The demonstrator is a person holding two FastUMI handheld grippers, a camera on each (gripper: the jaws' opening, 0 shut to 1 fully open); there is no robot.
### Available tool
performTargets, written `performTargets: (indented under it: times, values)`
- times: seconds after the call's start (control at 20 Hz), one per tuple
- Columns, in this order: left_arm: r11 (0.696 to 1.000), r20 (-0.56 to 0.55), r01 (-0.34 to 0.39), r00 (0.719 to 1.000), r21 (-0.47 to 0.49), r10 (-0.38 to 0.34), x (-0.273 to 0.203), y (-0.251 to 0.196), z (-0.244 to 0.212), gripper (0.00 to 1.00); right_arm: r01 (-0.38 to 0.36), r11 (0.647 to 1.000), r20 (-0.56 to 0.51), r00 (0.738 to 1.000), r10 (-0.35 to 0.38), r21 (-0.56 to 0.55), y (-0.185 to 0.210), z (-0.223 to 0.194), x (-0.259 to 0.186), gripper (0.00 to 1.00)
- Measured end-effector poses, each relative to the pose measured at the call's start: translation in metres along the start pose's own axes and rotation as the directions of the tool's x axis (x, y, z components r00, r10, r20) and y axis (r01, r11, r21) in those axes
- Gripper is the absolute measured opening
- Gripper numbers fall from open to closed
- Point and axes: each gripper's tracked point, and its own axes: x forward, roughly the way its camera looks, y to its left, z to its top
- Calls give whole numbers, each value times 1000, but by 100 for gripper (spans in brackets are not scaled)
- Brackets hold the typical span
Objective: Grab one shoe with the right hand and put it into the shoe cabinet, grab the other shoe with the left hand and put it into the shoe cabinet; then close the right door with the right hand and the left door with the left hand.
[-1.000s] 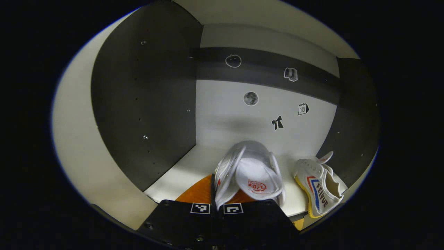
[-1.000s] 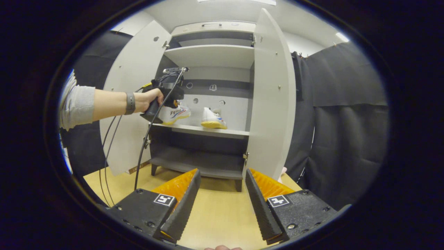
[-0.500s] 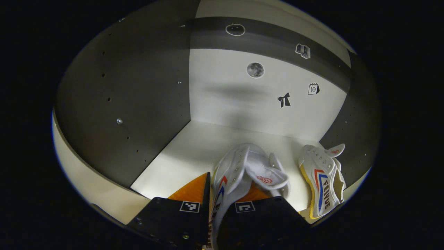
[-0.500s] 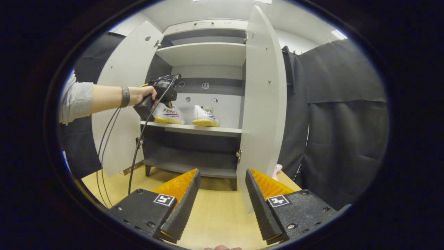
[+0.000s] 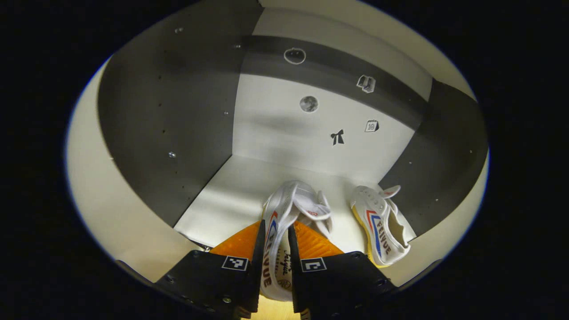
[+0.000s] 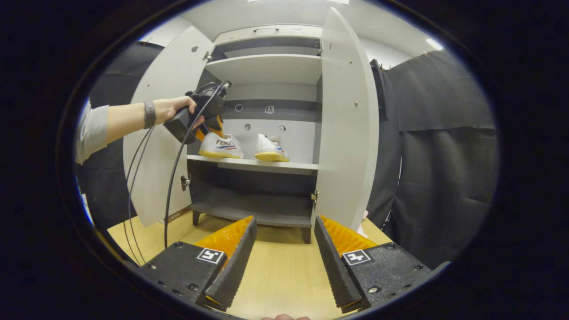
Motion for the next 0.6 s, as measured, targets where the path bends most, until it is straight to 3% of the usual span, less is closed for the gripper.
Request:
performTargets:
  times: [0.1, 0.2, 0.3, 0.4, 0.5, 0.6]
  values:
    - [999, 126, 25, 992, 29, -28, -40, -5, 7, 29, -8, 1000, 5, 1000, 8, 1, 2, 2, -2, 83]
    - [995, 305, 68, 948, 74, -88, -87, -14, 9, 28, -14, 1000, 14, 1000, 14, 9, 3, 6, -5, 83]
    - [993, 483, 68, 869, 101, -108, -137, -10, -4, 28, -27, 999, 25, 999, 27, 16, 5, 12, -9, 83]
    - [991, 594, 51, 797, 124, -115, -184, -7, -31, 28, -41, 999, 42, 998, 40, 25, 7, 20, -14, 83]
    - [989, 627, 24, 771, 146, -111, -215, -6, -75, 34, -50, 998, 54, 997, 49, 32, 7, 26, -19, 83]
    - [987, 618, 1, 780, 160, -101, -240, -2, -121, 35, -60, 998, 59, 997, 58, 35, 8, 29, -25, 83]
